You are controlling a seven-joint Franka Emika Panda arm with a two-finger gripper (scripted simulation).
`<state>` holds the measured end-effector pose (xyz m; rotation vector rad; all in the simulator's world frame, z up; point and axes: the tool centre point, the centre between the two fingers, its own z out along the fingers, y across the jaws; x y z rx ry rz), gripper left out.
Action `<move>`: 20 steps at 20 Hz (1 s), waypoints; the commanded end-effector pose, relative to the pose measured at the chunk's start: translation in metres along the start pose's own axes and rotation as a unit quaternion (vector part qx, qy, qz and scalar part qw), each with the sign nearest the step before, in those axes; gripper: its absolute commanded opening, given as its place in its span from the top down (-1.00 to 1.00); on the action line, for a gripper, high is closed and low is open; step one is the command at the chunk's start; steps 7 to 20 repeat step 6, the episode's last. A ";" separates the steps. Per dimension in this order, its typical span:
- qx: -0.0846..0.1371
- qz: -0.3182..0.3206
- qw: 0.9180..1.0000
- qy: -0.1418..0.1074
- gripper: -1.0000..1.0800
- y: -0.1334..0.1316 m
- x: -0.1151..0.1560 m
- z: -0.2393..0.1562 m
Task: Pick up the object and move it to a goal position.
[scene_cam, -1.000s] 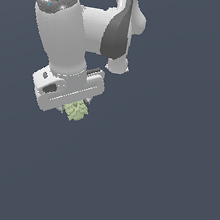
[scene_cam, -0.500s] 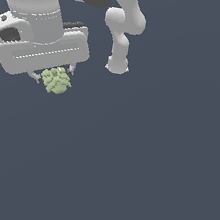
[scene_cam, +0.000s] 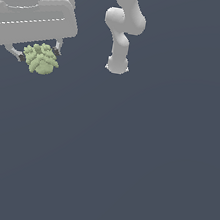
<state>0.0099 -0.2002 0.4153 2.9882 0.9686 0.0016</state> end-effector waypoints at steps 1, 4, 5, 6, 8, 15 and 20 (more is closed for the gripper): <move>0.000 0.000 1.000 0.000 1.00 0.002 -0.002 -0.007; 0.000 0.000 1.000 0.000 1.00 0.004 -0.004 -0.010; 0.000 0.000 1.000 0.000 1.00 0.004 -0.004 -0.011; 0.000 0.000 1.000 0.000 1.00 0.004 -0.004 -0.011; 0.000 0.000 1.000 0.000 1.00 0.004 -0.004 -0.011; 0.000 0.000 1.000 0.000 1.00 0.004 -0.004 -0.011; 0.000 0.000 1.000 0.000 1.00 0.004 -0.004 -0.011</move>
